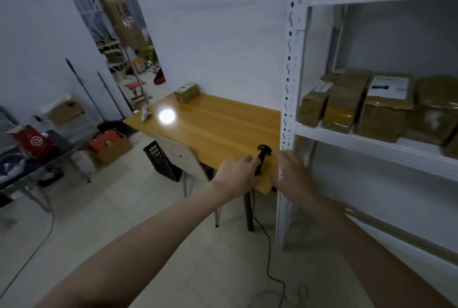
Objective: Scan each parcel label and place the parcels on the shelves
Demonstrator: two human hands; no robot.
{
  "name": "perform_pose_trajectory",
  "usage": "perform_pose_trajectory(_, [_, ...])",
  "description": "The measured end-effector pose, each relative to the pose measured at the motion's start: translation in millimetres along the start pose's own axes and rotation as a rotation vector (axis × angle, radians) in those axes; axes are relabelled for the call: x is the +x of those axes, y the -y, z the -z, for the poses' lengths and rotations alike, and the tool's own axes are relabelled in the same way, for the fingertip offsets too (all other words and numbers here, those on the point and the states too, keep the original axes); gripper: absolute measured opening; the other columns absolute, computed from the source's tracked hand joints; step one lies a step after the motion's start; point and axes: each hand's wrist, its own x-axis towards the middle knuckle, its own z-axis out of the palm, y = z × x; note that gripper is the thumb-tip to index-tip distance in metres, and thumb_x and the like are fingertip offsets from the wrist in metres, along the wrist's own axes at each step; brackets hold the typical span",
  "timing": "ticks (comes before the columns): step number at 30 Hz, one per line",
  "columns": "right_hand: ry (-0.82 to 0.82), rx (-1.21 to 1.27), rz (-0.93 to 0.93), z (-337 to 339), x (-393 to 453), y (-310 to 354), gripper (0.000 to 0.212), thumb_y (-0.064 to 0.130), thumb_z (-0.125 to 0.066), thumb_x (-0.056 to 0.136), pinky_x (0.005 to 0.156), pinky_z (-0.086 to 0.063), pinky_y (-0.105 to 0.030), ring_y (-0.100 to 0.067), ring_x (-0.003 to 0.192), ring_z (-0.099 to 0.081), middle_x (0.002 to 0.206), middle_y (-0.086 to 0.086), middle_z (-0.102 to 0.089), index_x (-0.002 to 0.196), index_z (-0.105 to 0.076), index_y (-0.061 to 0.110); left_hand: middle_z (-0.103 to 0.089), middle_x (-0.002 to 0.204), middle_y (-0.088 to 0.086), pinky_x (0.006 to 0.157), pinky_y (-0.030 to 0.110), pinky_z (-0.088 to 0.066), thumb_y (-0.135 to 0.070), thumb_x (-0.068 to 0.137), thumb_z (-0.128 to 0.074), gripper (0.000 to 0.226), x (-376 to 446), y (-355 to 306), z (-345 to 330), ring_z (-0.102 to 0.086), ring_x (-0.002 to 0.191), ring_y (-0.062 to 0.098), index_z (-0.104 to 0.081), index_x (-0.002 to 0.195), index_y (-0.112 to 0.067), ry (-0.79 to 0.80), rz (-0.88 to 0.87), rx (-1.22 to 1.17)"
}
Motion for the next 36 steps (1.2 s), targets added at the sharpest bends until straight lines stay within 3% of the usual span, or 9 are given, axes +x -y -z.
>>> perform_pose_trajectory(4, [0.034, -0.005, 0.023, -32.1, 42.7, 32.1, 0.057, 0.018, -0.063, 0.086, 0.096, -0.044, -0.042, -0.028, 0.126, -0.04, 0.138, -0.006, -0.042, 0.139, -0.041, 0.017, -0.049, 0.132, 0.007, 0.06, 0.037, -0.049, -0.042, 0.101, -0.042, 0.048, 9.3, 68.1, -2.2, -0.061, 0.099, 0.029, -0.035, 0.142, -0.018, -0.005, 0.114, 0.021])
perform_pose_trajectory(13, [0.109, -0.059, 0.009, -99.8, 182.4, 103.3, 0.054, 0.027, -0.06, 0.09, 0.097, -0.045, -0.04, -0.026, 0.128, -0.036, 0.141, -0.006, -0.036, 0.138, -0.038, 0.016, -0.051, 0.132, 0.006, 0.076, 0.043, -0.055, -0.044, 0.1, -0.043, 0.049, 49.0, 236.3, -5.1, -0.06, 0.105, 0.028, -0.036, 0.141, -0.019, -0.09, 0.237, 0.011])
perform_pose_trajectory(26, [0.179, -0.024, -0.032, -195.5, 450.3, 181.0, 0.064, 0.023, -0.058, 0.091, 0.096, -0.046, -0.037, -0.026, 0.131, -0.035, 0.146, -0.005, -0.03, 0.147, -0.029, 0.019, -0.053, 0.13, 0.003, 0.075, 0.038, -0.056, -0.042, 0.099, -0.047, 0.047, 215.0, 500.5, -24.8, -0.061, 0.102, 0.023, -0.041, 0.139, -0.019, -0.126, 0.326, -0.097])
perform_pose_trajectory(31, [0.181, -0.012, -0.039, -242.3, 546.7, 195.5, 0.062, 0.022, -0.06, 0.089, 0.084, -0.045, -0.032, -0.025, 0.118, -0.044, 0.134, -0.007, -0.04, 0.145, -0.033, 0.019, -0.052, 0.133, 0.003, 0.076, 0.039, -0.056, -0.043, 0.099, -0.047, 0.046, 280.9, 592.3, -48.1, -0.061, 0.103, 0.023, -0.043, 0.139, -0.019, -0.146, 0.321, -0.169])
perform_pose_trajectory(36, [0.167, -0.022, -0.077, -308.2, 669.1, 206.5, 0.063, 0.025, -0.061, 0.09, 0.097, -0.044, -0.037, -0.026, 0.128, -0.038, 0.141, -0.009, -0.036, 0.145, -0.031, 0.016, -0.052, 0.129, 0.004, 0.067, 0.038, -0.054, -0.042, 0.1, -0.045, 0.044, 368.2, 700.5, -99.4, -0.062, 0.093, 0.025, -0.041, 0.137, -0.018, -0.1, 0.267, -0.116])
